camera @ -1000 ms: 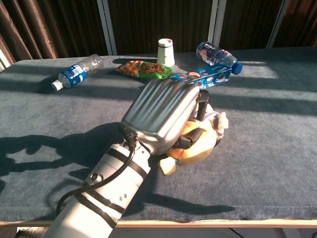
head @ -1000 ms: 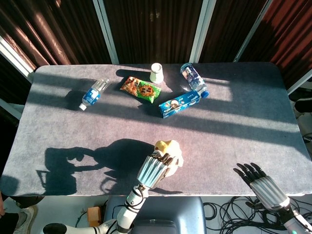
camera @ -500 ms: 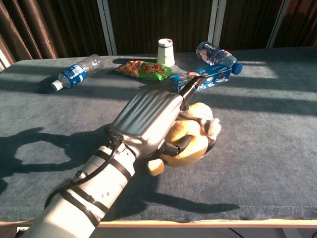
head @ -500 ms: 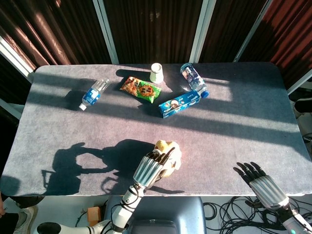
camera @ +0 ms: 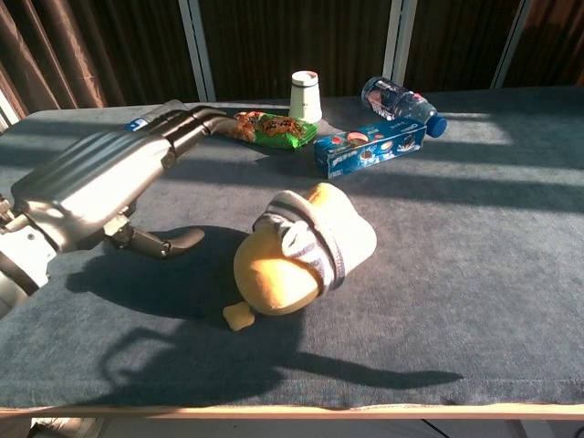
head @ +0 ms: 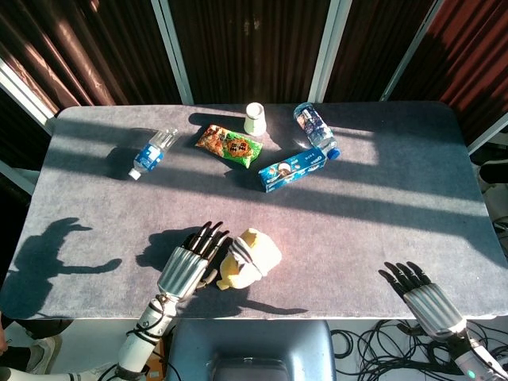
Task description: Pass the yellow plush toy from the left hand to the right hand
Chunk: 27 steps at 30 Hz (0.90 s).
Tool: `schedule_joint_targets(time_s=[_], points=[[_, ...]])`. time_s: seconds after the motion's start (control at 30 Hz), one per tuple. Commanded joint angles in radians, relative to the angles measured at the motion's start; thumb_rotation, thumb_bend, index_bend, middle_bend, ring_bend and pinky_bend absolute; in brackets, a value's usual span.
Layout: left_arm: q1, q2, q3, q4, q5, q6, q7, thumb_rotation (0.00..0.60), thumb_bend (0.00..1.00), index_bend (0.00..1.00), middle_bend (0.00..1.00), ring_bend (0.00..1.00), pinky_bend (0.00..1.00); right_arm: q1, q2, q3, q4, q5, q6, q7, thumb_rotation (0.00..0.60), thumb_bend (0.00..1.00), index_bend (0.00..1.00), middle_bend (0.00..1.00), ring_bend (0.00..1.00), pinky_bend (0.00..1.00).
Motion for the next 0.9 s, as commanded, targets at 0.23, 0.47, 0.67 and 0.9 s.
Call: schedule_joint_targets(time_s=[0.23, 0.47, 0.67, 0.9], points=[[0.154, 0.318, 0.112, -0.119, 0.01, 0.1, -0.244, 0.6, 0.29, 0.0, 0.0, 0.0, 0.26, 0.047, -0.055, 0.026, 0.0, 0.013, -0.064, 0.004, 0.6, 0.05, 0.0, 0.0, 0.0, 0.0], [0.245, 0.396, 0.127, -0.029, -0.009, 0.174, -0.377, 0.6, 0.28, 0.0, 0.0, 0.0, 0.26, 0.133, -0.144, 0.083, -0.001, 0.001, -0.108, 0.113, 0.6, 0.05, 0.0, 0.0, 0.0, 0.0], [0.283, 0.423, 0.116, 0.002, -0.001, 0.204, -0.438, 0.6, 0.28, 0.0, 0.0, 0.0, 0.26, 0.221, -0.275, 0.16, 0.02, 0.002, -0.138, 0.126, 0.6, 0.05, 0.0, 0.0, 0.0, 0.0], [0.302, 0.441, 0.112, 0.004, 0.024, 0.204, -0.474, 0.6, 0.28, 0.0, 0.0, 0.0, 0.26, 0.312, -0.412, 0.239, 0.021, 0.1, -0.241, 0.002, 0.6, 0.05, 0.0, 0.0, 0.0, 0.0]])
